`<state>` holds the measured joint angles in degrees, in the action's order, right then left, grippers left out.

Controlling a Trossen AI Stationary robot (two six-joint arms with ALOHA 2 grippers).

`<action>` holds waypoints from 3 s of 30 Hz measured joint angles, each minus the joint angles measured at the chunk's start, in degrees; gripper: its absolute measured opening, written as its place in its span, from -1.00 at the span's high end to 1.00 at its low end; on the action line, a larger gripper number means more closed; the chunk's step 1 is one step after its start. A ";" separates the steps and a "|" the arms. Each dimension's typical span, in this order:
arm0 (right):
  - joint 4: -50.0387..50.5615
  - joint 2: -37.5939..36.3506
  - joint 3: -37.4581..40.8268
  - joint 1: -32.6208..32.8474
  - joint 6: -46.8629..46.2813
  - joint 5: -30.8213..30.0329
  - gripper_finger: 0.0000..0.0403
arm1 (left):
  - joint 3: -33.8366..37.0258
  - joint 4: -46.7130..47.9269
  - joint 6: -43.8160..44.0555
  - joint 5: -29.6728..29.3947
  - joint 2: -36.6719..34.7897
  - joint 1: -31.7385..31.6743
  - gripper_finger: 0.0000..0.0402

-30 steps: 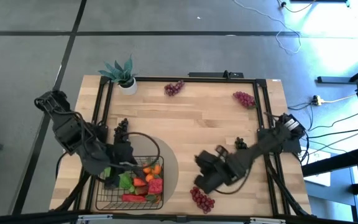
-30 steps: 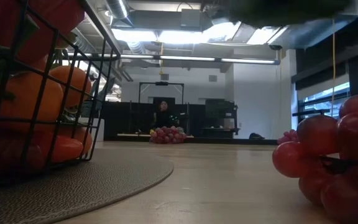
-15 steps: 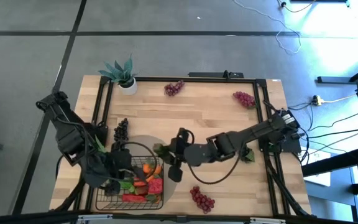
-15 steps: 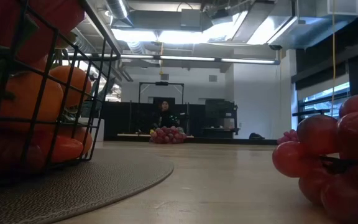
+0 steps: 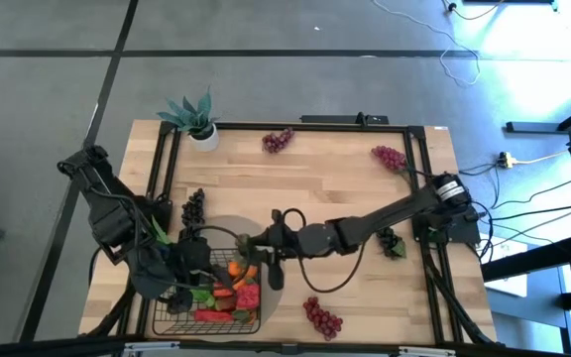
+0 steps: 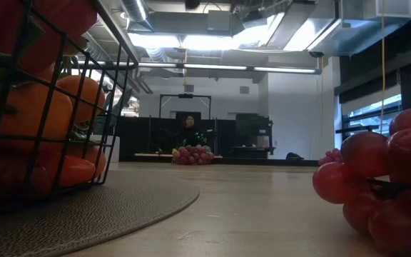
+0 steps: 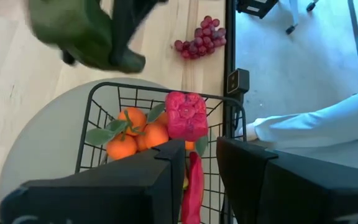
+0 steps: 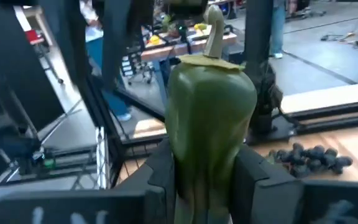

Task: Build produce basket
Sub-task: Put the green chilli pepper into the wire basket

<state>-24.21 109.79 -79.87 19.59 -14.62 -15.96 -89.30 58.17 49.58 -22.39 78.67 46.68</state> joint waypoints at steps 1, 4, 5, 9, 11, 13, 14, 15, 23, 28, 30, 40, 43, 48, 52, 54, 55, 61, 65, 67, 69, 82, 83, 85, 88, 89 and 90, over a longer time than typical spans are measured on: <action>-1.51 0.43 1.16 0.00 0.37 0.19 0.60 | 0.00 0.02 0.00 -0.02 0.00 0.00 0.59; -6.39 2.63 2.20 -0.20 0.18 0.35 0.60 | 0.00 -0.01 0.00 -0.07 0.00 0.00 0.59; -7.78 3.53 2.19 -0.30 0.13 0.93 0.60 | 0.00 0.00 0.00 -0.12 0.00 0.00 0.59; -11.91 6.79 2.31 -0.66 1.23 2.51 0.60 | 0.00 0.00 0.02 -0.68 0.00 0.02 0.59; -12.95 7.61 2.14 -0.74 1.53 2.57 0.60 | 0.00 -0.03 0.01 -0.72 0.00 0.00 0.59; -13.84 8.58 2.09 -0.74 2.15 2.61 0.60 | 0.00 0.02 0.02 -0.72 0.00 0.01 0.59; -14.24 9.22 2.09 -0.74 2.90 2.59 0.60 | 0.00 -0.01 0.01 -0.72 0.00 0.01 0.59; -14.66 9.80 2.09 -0.74 3.17 2.61 0.60 | 0.00 0.01 0.02 -0.73 0.00 0.01 0.59; -15.23 14.09 2.12 -0.74 3.33 2.63 0.60 | 0.00 0.04 1.08 -0.79 0.00 -0.02 0.59; -15.23 14.59 2.05 -0.74 3.35 2.61 0.60 | 0.00 0.04 1.07 -0.79 0.00 -0.02 0.59; -14.99 14.70 2.05 -0.74 4.20 2.63 0.60 | 0.00 0.04 1.07 -0.78 0.00 -0.02 0.59; -12.90 14.70 2.05 -1.30 4.58 3.73 0.26 | 0.00 0.04 1.07 -0.76 0.00 -0.03 0.59; -12.98 14.70 2.05 -1.33 4.62 3.63 0.17 | 0.00 0.04 1.07 -0.74 0.00 -0.03 0.59; -13.03 14.70 2.05 -1.33 4.63 3.62 0.13 | 0.00 0.04 1.07 -0.72 0.00 -0.04 0.59; -13.09 14.15 2.05 -1.31 6.33 3.54 0.12 | 0.00 0.04 1.07 -0.72 0.00 -0.04 0.59; -13.07 13.48 2.05 -1.03 8.85 2.03 0.12 | 0.00 0.07 1.07 -0.70 0.00 -0.04 0.59; -13.17 13.19 2.05 -0.89 9.89 0.48 0.12 | 0.00 0.04 1.07 -0.70 0.00 -0.03 0.59; -12.95 12.05 2.05 -0.15 13.93 -8.71 0.11 | 0.00 0.07 1.26 -0.66 0.00 -0.04 0.59; -11.69 11.79 2.05 -0.20 12.98 -3.44 0.11 | 0.00 0.09 1.29 -0.66 0.00 -0.04 0.59; -9.11 11.79 2.05 -0.06 11.31 -2.01 0.11 | 0.00 0.07 1.29 -0.66 -0.02 -0.03 0.59; -6.72 11.79 2.05 0.14 10.22 -2.33 0.11 | 0.00 0.08 1.29 -0.65 -0.02 -0.04 0.59; -4.51 11.79 2.05 0.20 11.71 -3.32 0.11 | 0.02 0.09 1.29 -0.66 -0.02 -0.02 0.59; -4.51 11.79 2.05 0.22 11.98 -4.82 0.11 | 0.01 0.11 1.29 -0.66 -0.02 -0.03 0.59; -4.64 11.79 2.05 0.47 12.93 -9.17 0.11 | 0.02 0.09 1.29 -0.66 -0.02 -0.04 0.59; -4.77 11.67 2.05 0.89 15.58 -14.74 0.11 | 0.02 0.09 1.29 -0.66 -0.02 -0.04 0.59; -4.73 11.65 2.05 0.91 16.24 -14.95 0.11 | 0.02 0.09 1.29 -0.66 -0.02 -0.03 0.59; -4.69 11.64 2.05 0.92 16.35 -14.05 0.11 | 0.02 0.09 1.29 -0.64 -0.02 -0.04 0.59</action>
<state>-28.90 121.43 -77.82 20.51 1.74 -30.01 -89.27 58.26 50.87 -23.04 78.65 46.63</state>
